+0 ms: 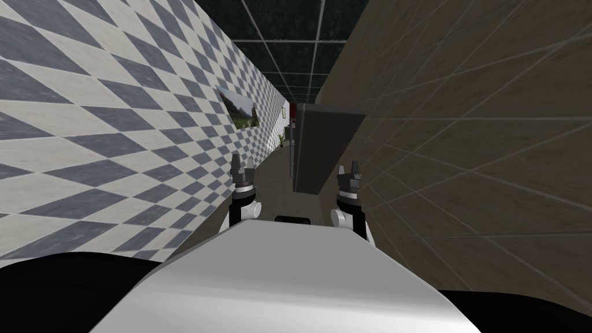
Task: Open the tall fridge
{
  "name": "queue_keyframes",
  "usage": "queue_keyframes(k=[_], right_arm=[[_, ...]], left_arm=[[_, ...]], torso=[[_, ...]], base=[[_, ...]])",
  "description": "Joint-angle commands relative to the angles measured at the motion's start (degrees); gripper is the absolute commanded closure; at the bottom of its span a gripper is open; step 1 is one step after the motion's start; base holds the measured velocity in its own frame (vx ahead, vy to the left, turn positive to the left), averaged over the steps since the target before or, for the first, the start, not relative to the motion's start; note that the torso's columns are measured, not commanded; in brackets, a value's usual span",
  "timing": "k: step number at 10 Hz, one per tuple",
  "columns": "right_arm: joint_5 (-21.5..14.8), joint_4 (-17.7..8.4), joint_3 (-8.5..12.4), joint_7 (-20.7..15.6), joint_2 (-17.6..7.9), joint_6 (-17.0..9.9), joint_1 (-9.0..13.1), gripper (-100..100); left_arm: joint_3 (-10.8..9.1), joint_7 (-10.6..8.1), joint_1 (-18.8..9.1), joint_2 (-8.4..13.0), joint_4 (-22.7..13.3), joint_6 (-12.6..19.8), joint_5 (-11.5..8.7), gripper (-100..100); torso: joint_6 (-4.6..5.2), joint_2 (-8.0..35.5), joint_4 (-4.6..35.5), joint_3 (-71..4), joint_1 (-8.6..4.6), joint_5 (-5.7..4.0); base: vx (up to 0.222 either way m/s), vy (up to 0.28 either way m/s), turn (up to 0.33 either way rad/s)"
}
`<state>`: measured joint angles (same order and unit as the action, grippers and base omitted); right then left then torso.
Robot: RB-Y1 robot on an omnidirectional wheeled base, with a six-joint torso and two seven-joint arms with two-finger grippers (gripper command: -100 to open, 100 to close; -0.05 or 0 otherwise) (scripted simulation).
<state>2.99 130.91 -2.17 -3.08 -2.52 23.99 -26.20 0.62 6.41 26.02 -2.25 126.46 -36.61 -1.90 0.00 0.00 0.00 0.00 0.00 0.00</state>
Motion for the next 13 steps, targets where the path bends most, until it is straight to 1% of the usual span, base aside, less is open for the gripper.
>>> queue_keyframes(k=[1, 3, 9, 10, 11, 12, 13], right_arm=[[0.0, 0.0, 0.0, 0.0, 0.0, 0.0, 0.0, 0], [0.0, 0.01, 0.0, 0.0, 0.0, 0.0, 0.0, 0], [0.0, 0.02, 0.0, 0.0, 0.0, 0.01, 0.0, 0], [1.16, -0.91, -0.39, 2.46, -1.81, 0.49, 0.06, -100], [1.93, -1.5, -0.66, 3.93, -2.5, 0.83, 0.08, -100], [2.87, -2.2, -0.99, 5.49, -3.12, 1.25, 0.07, -100], [2.87, -2.2, -0.99, 6.11, -3.12, 1.25, 0.07, -100]], left_arm=[[0.0, 0.0, 0.0, 0.0, 0.0, 0.0, 0.0, 0], [0.0, 0.0, 0.0, 0.0, 0.01, 0.0, 0.0, 0], [0.0, 0.0, 0.0, 0.0, 0.02, -0.01, 0.0, 0], [0.0, 0.0, 0.0, 0.0, 0.02, -0.01, 0.0, 0], [0.0, 0.0, 0.0, 0.0, 0.0, 0.0, 0.0, 0], [0.0, 0.0, 0.01, 0.0, -0.01, 0.0, 0.0, 0], [0.0, 0.0, 0.01, 0.0, -0.01, 0.0, 0.0, 0]], torso=[[0.0, 2.32, 2.35, -4.67, 0.0, 0.0], [0.0, 10.03, 10.06, -20.14, 0.0, 0.0], [0.0, 35.39, 35.37, -70.73, 0.0, 0.0], [0.0, 39.62, 39.6, -79.19, 0.0, 0.0], [-0.01, 41.47, 41.47, -83.18, -0.02, 0.0], [0.0, 41.94, 42.01, -84.34, -0.03, -0.01], [0.0, 42.09, 42.18, -84.6, 0.0, 0.0]], base=[[0.0, 0.0, 0.0], [0.0, 0.0, 0.0], [0.0, 0.0, 0.0], [0.031, -0.005, 0.072], [0.058, -0.011, 0.086], [0.07, -0.009, 0.086], [0.05, -0.004, 0.02]])
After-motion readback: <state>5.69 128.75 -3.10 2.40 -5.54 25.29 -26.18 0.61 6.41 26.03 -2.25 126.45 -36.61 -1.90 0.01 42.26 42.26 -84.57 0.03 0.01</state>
